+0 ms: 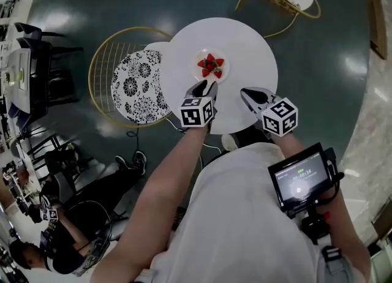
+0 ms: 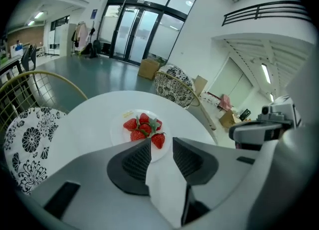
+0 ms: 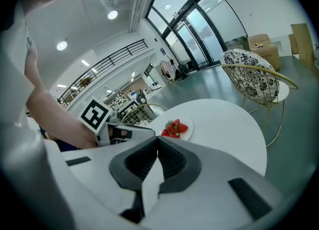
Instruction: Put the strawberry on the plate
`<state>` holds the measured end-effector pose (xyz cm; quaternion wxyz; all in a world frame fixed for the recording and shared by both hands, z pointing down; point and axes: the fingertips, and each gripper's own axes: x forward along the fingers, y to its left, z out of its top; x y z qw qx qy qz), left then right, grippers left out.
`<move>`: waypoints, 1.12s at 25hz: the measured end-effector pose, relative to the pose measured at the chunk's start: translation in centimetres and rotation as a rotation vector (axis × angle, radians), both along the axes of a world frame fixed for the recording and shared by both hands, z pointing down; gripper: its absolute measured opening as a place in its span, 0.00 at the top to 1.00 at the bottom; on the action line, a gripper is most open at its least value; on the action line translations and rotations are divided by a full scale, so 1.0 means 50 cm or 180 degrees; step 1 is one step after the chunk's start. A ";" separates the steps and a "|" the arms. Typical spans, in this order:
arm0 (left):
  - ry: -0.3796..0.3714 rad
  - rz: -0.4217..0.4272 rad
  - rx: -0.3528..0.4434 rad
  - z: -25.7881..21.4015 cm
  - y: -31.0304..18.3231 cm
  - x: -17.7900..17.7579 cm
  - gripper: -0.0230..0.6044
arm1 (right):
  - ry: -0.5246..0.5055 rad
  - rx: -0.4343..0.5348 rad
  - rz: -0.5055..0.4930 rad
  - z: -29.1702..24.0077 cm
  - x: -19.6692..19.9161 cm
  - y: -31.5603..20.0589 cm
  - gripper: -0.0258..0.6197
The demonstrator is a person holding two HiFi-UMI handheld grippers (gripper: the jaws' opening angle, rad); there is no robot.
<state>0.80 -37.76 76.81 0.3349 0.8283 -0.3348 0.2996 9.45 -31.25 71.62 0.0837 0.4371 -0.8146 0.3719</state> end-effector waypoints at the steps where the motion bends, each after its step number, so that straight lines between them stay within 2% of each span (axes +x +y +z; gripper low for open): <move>1: 0.0020 0.0009 0.0047 -0.009 0.006 -0.007 0.73 | -0.0012 0.0029 0.0013 -0.007 -0.001 -0.002 0.95; 3: 0.0056 0.0005 0.0170 -0.029 0.012 -0.024 0.77 | -0.0040 0.0103 0.0031 -0.022 -0.004 -0.012 0.95; 5: 0.0093 -0.0028 0.0298 -0.050 0.010 -0.045 0.92 | -0.0071 0.0206 0.0018 -0.043 -0.011 -0.029 0.95; 6: 0.0120 -0.0044 0.0339 -0.060 0.012 -0.055 0.95 | -0.0092 0.0258 0.0009 -0.056 -0.014 -0.035 0.95; 15: 0.0443 -0.0056 0.0679 -0.168 0.096 -0.104 0.95 | -0.0171 0.0519 -0.0079 -0.156 -0.048 0.012 0.95; 21: 0.0616 0.0063 0.0988 -0.275 0.216 -0.145 0.95 | -0.0122 0.0757 -0.0109 -0.252 -0.085 0.131 0.95; 28: 0.0647 0.0132 0.1065 -0.275 0.241 -0.164 0.95 | -0.0068 0.0812 -0.0140 -0.233 -0.088 0.154 0.95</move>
